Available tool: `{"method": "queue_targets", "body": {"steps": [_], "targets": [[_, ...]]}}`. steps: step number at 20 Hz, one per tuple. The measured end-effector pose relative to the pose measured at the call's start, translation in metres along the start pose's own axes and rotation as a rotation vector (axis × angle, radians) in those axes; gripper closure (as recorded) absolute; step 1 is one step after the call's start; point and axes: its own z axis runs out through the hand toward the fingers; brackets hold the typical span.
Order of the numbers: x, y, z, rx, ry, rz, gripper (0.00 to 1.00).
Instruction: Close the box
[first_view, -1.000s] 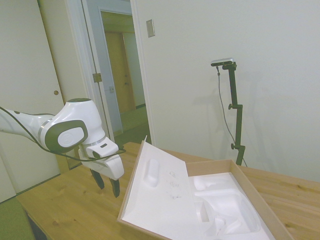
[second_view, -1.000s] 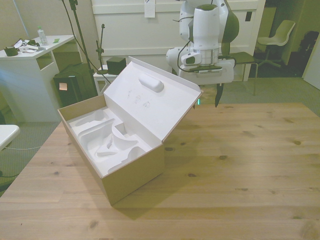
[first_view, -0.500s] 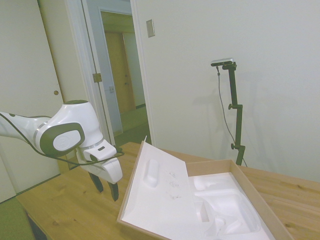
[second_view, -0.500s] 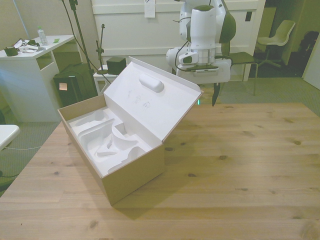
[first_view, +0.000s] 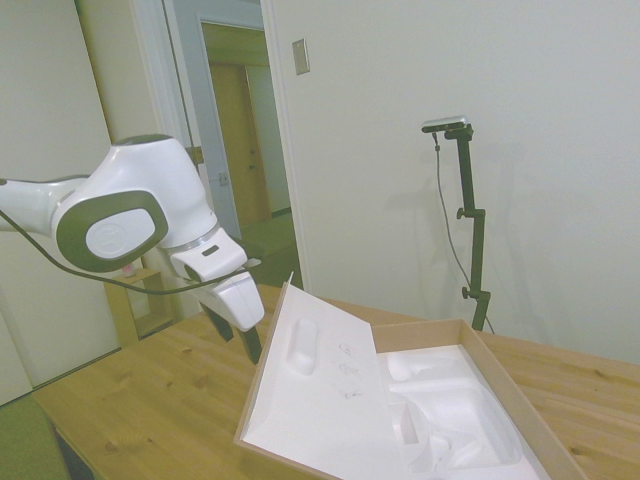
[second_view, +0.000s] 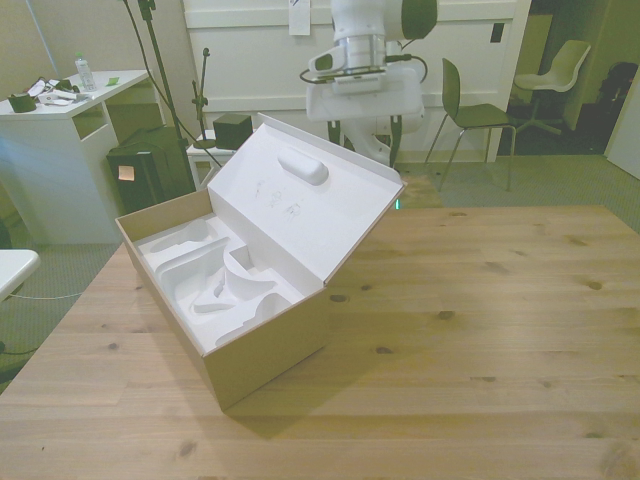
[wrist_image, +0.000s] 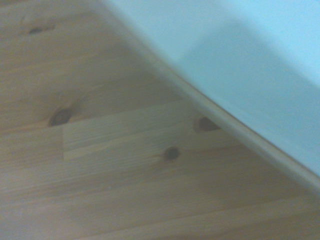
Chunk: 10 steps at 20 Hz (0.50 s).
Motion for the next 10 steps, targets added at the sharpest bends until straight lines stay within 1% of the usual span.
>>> {"method": "queue_targets", "body": {"steps": [4, 6, 8, 10], "targets": [[0.067, 0.034, -0.048, 0.065, 0.017, 0.093, 0.0], [0.093, 0.053, -0.072, 0.099, 0.027, 0.131, 0.0], [0.112, 0.069, -0.089, 0.12, 0.036, 0.162, 0.0], [0.128, 0.079, -0.096, 0.134, 0.04, 0.188, 0.0]]}}
